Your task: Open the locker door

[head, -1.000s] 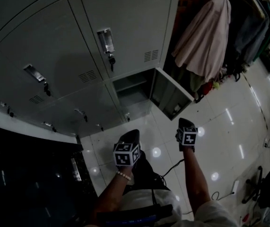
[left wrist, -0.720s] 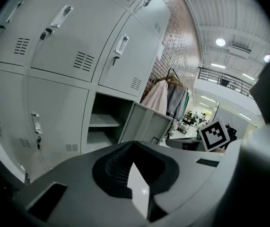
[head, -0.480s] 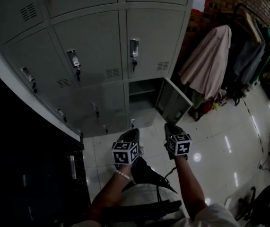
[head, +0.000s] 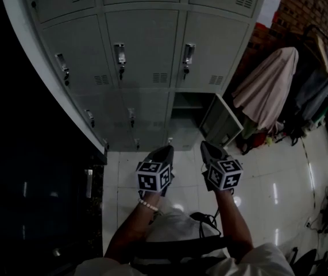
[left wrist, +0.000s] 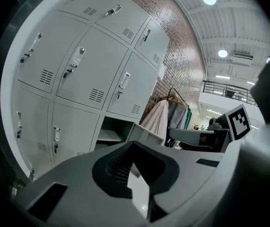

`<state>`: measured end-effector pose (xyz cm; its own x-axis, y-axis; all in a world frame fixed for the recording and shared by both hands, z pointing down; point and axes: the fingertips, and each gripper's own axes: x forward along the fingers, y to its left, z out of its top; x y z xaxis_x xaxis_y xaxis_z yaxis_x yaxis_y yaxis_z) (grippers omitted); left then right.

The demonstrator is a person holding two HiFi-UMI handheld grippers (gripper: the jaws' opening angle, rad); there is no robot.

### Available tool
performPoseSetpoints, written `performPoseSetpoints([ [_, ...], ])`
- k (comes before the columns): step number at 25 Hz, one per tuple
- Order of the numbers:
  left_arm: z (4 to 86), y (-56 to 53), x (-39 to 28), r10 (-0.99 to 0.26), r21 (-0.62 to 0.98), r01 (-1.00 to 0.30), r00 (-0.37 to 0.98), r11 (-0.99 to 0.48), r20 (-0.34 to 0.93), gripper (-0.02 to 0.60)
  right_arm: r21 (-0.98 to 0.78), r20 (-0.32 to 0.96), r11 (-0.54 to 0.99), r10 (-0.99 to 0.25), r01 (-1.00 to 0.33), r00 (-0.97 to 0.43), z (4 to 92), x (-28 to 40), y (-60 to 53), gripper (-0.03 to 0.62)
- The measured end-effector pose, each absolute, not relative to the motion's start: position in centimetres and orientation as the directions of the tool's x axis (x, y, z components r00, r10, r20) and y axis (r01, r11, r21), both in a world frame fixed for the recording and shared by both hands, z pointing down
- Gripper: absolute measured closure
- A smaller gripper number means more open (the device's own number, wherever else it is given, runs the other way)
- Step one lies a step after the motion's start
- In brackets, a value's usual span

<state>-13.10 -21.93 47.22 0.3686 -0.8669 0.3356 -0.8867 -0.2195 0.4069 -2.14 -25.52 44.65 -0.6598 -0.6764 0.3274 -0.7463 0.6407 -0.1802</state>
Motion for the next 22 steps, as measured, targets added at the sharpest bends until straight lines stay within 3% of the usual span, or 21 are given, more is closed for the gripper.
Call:
performPoseSetpoints([
  [10, 44.9, -19.5, -8.9, -0.898, 0.394, -0.905, 0.299, -0.160, 0.323, 0.583, -0.227, 0.295, 0.738, -0.569, -0.635, -0.768, 42.7, -0.3, -21.4, 0.589],
  [22, 41.9, -17.4, -1.9, -0.911, 0.345, -0.922, 0.285, -0.176, 0.299, 0.583, -0.233, 0.269, 0.754, -0.556, -0.614, -0.786, 41.3, 5.5, -18.4, 0.589],
])
